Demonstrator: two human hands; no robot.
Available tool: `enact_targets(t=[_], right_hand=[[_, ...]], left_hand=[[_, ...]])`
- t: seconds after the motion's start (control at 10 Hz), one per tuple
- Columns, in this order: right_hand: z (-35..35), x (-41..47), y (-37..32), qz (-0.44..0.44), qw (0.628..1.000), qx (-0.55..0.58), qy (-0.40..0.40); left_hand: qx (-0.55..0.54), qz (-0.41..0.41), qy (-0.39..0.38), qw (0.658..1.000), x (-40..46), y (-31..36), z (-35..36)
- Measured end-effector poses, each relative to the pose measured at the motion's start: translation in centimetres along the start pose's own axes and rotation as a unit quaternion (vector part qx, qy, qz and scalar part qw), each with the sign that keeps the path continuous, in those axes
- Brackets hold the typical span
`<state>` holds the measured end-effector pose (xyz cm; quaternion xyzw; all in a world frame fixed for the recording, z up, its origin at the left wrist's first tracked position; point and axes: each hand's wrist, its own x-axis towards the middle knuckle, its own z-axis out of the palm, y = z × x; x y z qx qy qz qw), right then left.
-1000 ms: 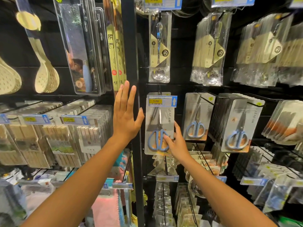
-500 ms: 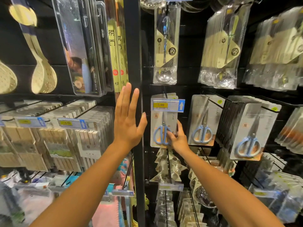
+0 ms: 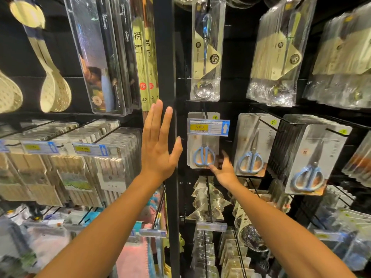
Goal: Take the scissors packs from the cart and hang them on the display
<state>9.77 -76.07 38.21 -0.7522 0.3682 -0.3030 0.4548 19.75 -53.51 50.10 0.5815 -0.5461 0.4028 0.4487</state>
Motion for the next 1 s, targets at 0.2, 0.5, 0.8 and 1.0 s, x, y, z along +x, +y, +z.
enact_targets(t=[0.2,0.5,0.8,1.0], right_hand=[[-2.6,-4.3,1.5,0.02,0.987,-0.118,-0.112],[-11.1,-10.9,-0.1,-0.043,0.954,-0.249,-0.163],[-19.9,-14.1,-3.1,-0.109,0.927,-0.322,-0.157],[-26.6,-15.2,-3.5,-0.171,0.894,-0.369,-0.189]], left_hand=[[0.013,-0.006,-0.013,1.0,-0.2,-0.1,-0.3],[0.074,-0.045,-0.105,0.991,-0.8,1.4,-2.5],[0.145,-0.129,-0.229,0.954,-4.5,5.1,-5.9],[0.206,-0.188,-0.383,0.88,-6.2,10.5,-5.0]])
